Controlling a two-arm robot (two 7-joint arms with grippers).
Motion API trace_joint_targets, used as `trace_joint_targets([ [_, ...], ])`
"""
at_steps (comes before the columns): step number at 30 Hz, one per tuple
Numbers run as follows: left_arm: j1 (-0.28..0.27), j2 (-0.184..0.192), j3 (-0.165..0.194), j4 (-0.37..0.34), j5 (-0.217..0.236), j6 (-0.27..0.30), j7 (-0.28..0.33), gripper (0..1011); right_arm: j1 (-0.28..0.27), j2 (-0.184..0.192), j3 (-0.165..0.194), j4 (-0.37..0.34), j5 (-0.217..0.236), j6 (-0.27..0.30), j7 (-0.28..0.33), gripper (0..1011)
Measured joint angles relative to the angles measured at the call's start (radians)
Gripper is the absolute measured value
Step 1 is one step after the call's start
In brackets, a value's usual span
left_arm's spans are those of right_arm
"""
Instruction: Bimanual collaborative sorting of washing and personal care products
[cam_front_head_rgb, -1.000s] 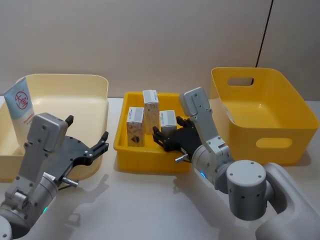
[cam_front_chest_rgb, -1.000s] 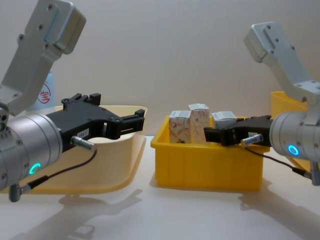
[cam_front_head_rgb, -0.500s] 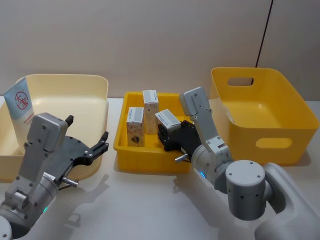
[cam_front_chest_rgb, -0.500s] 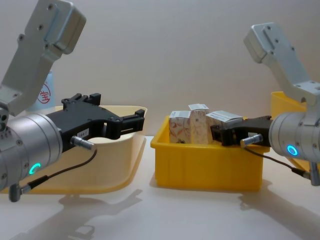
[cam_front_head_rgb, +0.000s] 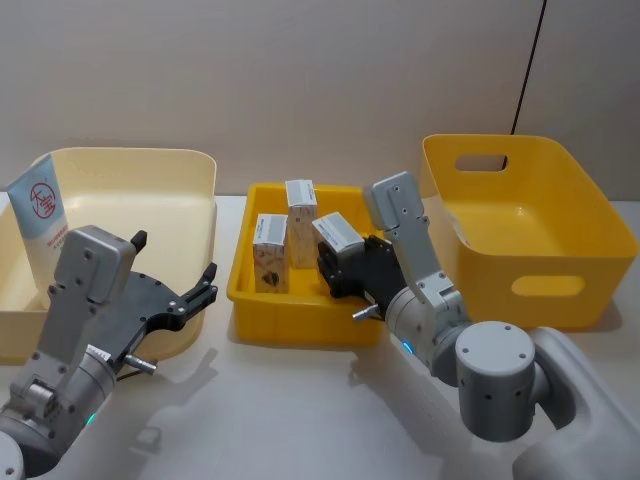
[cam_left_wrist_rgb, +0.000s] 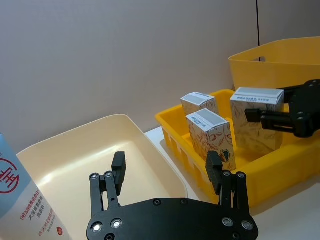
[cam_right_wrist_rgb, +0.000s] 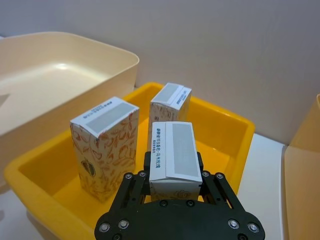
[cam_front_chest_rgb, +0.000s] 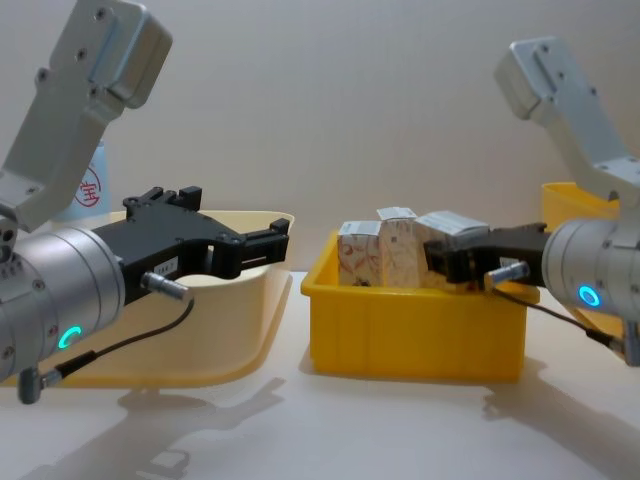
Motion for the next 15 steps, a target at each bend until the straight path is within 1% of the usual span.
trace_joint_targets([
  [6,0.000,0.000,0.000,0.000,0.000,0.000,0.000,1000,-0.007,0.005,0.010,-0.019,-0.002,-0.046,0.002,413],
  [15,0.000,0.000,0.000,0.000,0.000,0.000,0.000,1000,-0.013,0.017,0.038,-0.062,0.000,-0.135,0.014,413],
])
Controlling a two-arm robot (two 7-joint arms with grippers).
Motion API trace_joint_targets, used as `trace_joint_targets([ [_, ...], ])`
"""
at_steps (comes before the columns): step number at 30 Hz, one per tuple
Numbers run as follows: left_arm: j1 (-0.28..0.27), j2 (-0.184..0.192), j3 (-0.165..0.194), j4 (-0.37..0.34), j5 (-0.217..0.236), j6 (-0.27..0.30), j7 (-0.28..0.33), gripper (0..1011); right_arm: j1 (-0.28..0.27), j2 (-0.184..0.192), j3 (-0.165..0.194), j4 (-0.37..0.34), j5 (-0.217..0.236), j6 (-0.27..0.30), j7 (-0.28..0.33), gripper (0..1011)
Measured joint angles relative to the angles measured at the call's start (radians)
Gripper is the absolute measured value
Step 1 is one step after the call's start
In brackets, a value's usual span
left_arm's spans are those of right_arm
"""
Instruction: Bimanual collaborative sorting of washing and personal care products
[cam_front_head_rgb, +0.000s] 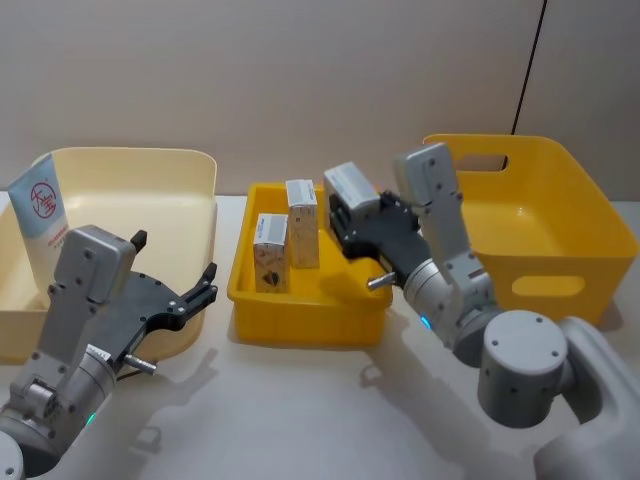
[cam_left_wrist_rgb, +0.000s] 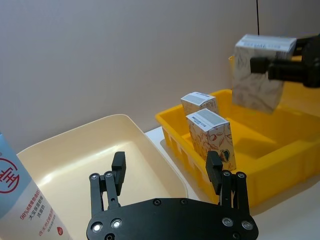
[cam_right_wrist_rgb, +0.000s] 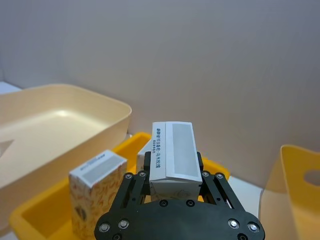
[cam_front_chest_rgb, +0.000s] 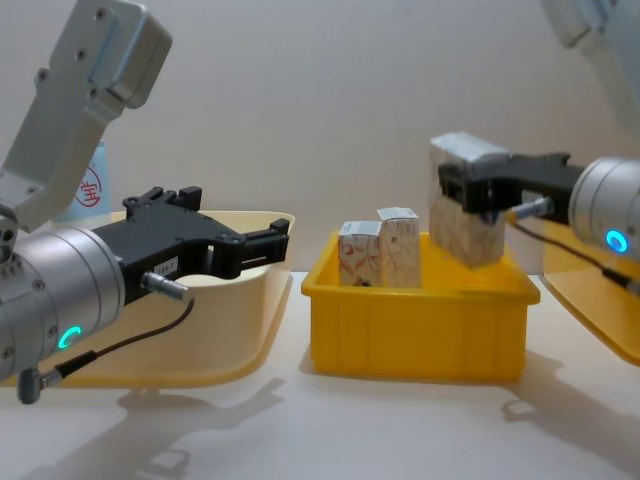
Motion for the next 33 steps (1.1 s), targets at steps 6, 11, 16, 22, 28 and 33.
trace_joint_targets([
  [6,0.000,0.000,0.000,0.000,0.000,0.000,0.000,1000,0.000,0.011,0.029,-0.034,0.009,-0.071,0.011,413],
  [11,0.000,0.000,0.000,0.000,0.000,0.000,0.000,1000,0.001,0.022,0.057,-0.061,0.013,-0.114,0.013,413],
  [16,0.000,0.000,0.000,0.000,0.000,0.000,0.000,1000,0.000,0.034,0.089,-0.087,0.011,-0.146,0.006,413],
  [22,0.000,0.000,0.000,0.000,0.000,0.000,0.000,1000,-0.014,0.050,0.133,-0.122,-0.001,-0.163,-0.020,413],
  [28,0.000,0.000,0.000,0.000,0.000,0.000,0.000,1000,-0.042,0.064,0.179,-0.157,-0.019,-0.161,-0.057,413],
  [33,0.000,0.000,0.000,0.000,0.000,0.000,0.000,1000,-0.070,0.072,0.215,-0.182,-0.037,-0.138,-0.093,413],
])
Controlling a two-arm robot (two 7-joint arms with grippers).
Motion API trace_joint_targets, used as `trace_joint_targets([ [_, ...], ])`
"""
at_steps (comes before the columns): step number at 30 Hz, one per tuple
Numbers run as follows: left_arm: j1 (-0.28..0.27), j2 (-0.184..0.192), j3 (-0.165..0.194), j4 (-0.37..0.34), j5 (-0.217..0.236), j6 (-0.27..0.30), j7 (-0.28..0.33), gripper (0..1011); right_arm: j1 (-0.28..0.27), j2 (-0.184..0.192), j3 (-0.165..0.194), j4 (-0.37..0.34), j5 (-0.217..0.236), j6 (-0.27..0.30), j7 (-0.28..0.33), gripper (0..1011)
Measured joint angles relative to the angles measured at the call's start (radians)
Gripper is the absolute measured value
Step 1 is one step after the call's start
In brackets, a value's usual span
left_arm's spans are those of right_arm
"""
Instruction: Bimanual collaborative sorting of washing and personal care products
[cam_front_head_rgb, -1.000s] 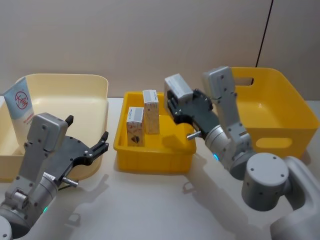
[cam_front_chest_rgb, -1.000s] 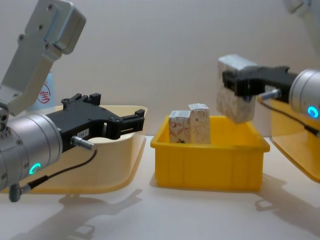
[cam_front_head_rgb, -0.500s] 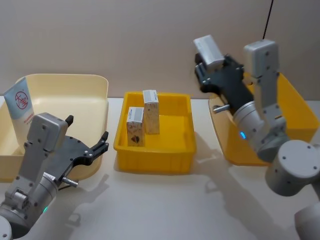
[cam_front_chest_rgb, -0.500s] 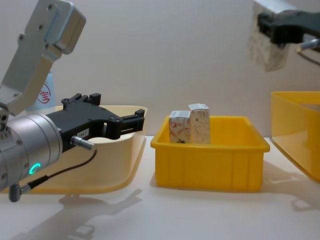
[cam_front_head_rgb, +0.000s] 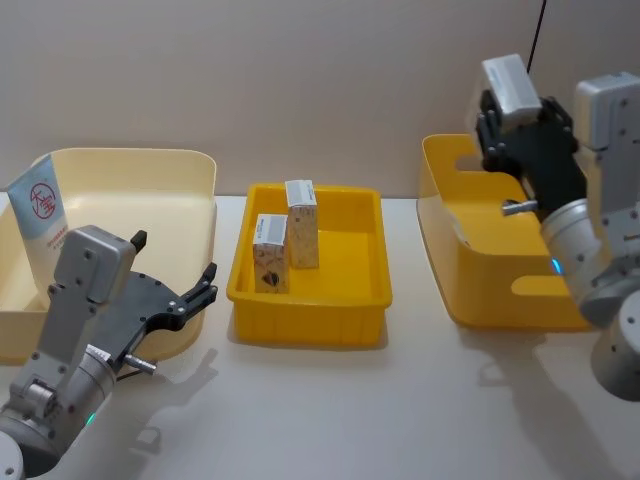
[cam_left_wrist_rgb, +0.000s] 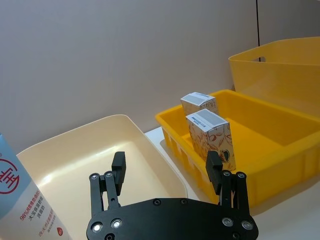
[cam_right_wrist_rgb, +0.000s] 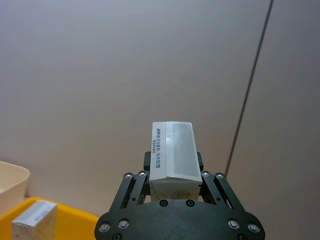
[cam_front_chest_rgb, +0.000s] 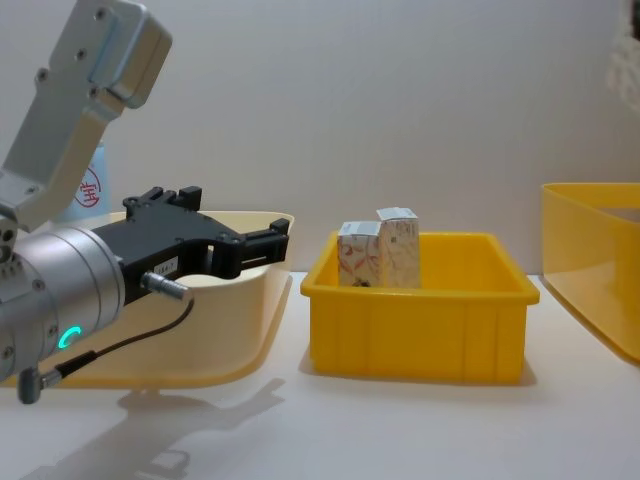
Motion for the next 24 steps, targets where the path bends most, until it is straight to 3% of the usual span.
trace_joint_targets([
  [11,0.000,0.000,0.000,0.000,0.000,0.000,0.000,1000,-0.058,-0.007,0.065,-0.036,-0.017,0.110,-0.059,413],
  [24,0.000,0.000,0.000,0.000,0.000,0.000,0.000,1000,-0.061,-0.050,0.091,-0.016,-0.010,0.264,-0.091,413],
])
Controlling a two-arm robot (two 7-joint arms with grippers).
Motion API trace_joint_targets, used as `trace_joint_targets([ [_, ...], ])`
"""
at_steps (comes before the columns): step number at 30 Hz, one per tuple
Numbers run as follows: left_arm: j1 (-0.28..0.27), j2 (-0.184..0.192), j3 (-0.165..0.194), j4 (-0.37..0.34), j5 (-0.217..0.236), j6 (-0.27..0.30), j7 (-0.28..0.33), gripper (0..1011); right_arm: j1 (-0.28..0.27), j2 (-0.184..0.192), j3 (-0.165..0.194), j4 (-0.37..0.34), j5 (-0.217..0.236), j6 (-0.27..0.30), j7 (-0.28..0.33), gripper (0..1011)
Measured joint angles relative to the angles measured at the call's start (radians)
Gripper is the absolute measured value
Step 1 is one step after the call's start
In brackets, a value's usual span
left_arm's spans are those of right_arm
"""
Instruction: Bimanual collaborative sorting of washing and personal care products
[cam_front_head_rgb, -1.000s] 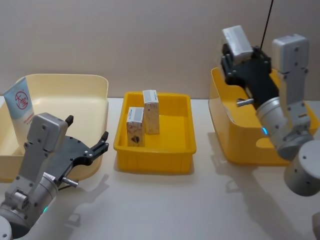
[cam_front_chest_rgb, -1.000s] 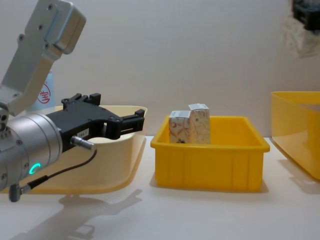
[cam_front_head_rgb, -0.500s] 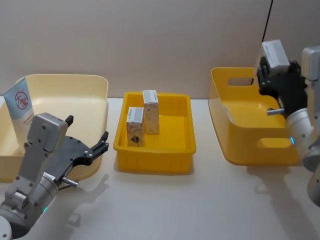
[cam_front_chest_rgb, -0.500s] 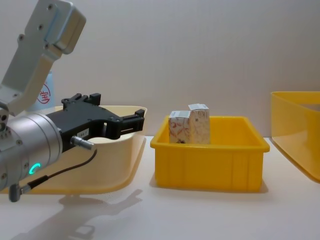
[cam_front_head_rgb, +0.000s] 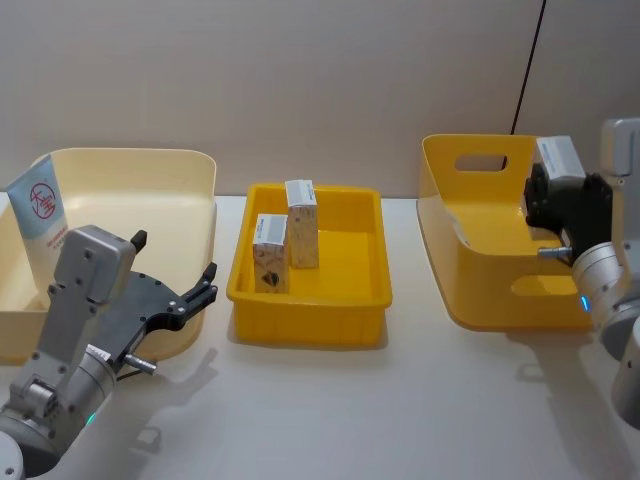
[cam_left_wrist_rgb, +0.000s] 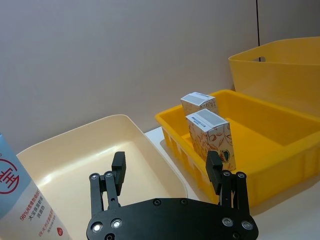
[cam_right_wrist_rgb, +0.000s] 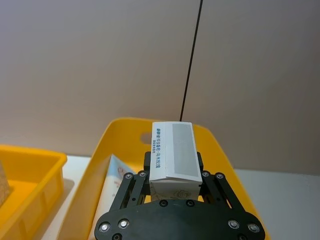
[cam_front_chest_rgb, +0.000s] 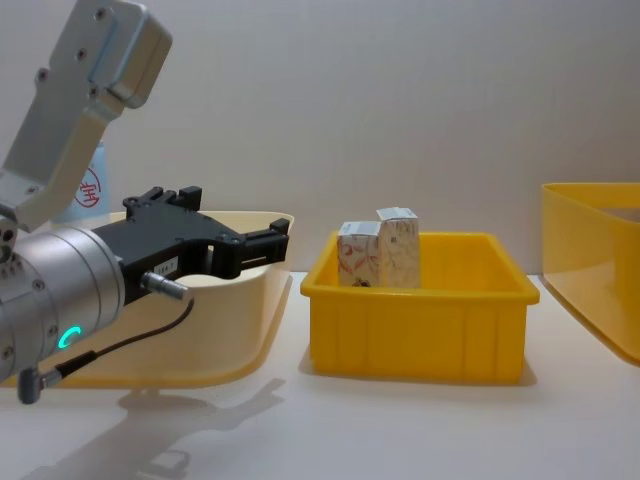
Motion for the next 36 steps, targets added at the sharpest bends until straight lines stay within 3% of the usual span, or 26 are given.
trace_joint_targets([
  [10,0.000,0.000,0.000,0.000,0.000,0.000,0.000,1000,0.024,-0.040,-0.002,0.055,0.001,0.078,-0.018,413],
  [29,0.000,0.000,0.000,0.000,0.000,0.000,0.000,1000,0.041,-0.067,-0.006,0.094,-0.003,0.122,-0.031,413],
  [36,0.000,0.000,0.000,0.000,0.000,0.000,0.000,1000,0.044,-0.070,-0.006,0.098,-0.004,0.125,-0.033,573],
])
